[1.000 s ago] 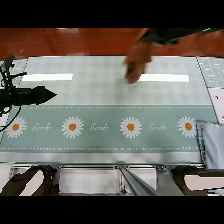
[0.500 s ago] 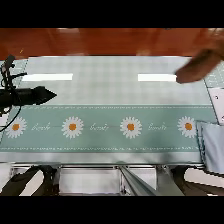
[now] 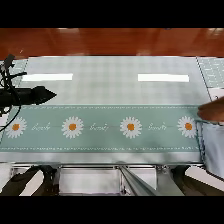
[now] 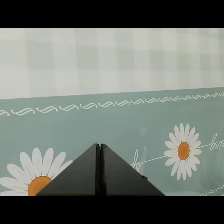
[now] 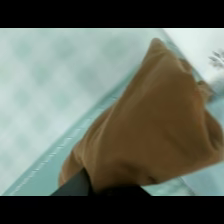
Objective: Fold the shirts.
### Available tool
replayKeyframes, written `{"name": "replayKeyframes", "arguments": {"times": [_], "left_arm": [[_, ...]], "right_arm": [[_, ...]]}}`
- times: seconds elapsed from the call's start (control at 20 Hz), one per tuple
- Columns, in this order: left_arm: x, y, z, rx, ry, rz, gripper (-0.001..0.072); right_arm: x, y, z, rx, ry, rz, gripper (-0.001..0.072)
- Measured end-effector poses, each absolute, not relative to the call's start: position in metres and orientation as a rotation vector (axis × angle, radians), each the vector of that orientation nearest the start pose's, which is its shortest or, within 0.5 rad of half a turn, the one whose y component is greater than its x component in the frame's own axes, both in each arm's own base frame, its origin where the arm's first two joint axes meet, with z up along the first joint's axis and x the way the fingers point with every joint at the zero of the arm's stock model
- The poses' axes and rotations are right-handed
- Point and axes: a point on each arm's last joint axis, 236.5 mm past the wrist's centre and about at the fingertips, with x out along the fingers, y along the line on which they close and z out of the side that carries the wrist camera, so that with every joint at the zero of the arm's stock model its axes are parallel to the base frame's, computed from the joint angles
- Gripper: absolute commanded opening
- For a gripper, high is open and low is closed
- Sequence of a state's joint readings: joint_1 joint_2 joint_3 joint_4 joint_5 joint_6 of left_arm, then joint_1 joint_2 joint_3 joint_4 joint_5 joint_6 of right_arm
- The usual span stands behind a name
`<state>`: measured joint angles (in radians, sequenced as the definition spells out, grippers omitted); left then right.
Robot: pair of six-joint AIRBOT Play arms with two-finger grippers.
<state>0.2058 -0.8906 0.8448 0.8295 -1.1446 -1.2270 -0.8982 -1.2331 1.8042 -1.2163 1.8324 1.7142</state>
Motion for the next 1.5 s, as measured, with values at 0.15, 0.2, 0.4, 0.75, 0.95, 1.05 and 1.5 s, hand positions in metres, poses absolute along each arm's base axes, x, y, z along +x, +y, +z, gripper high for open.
{"name": "replayKeyframes", "arguments": {"times": [0.15, 0.2, 0.4, 0.75, 0.95, 1.05, 1.5], "left_arm": [[0.325, -0.081, 0.082, -0.467, 0.978, -0.404, 0.0027], [0.325, -0.081, 0.082, -0.467, 0.979, -0.404, 0.0027], [0.325, -0.081, 0.083, -0.47, 0.978, -0.405, 0.0027], [0.34, -0.08, 0.095, -0.497, 0.914, -0.394, 0.0273], [0.376, -0.075, 0.144, -0.507, 0.792, -0.384, 0.0307], [0.392, -0.086, 0.172, -0.499, 0.743, -0.422, 0.0305], [0.368, -0.128, 0.093, -0.259, 1.102, -0.437, 0.0311]], "right_arm": [[0.194, -0.219, 0.181, 0.842, 1.127, -0.722, 0.0027], [0.171, -0.222, 0.17, 0.852, 1.159, -0.789, 0.0027], [0.083, -0.212, 0.123, 0.934, 1.304, -1.03, 0.0416], [0.068, -0.191, 0.081, 1.036, 1.303, -1.058, 0.024], [0.214, -0.184, 0.121, 1.018, 0.879, -0.575, 0.0027], [0.29, -0.143, 0.159, 0.91, 0.736, -0.271, 0.0027], [0.341, 0.026, 0.042, 0.156, 1.259, -0.006, 0.0027]]}}
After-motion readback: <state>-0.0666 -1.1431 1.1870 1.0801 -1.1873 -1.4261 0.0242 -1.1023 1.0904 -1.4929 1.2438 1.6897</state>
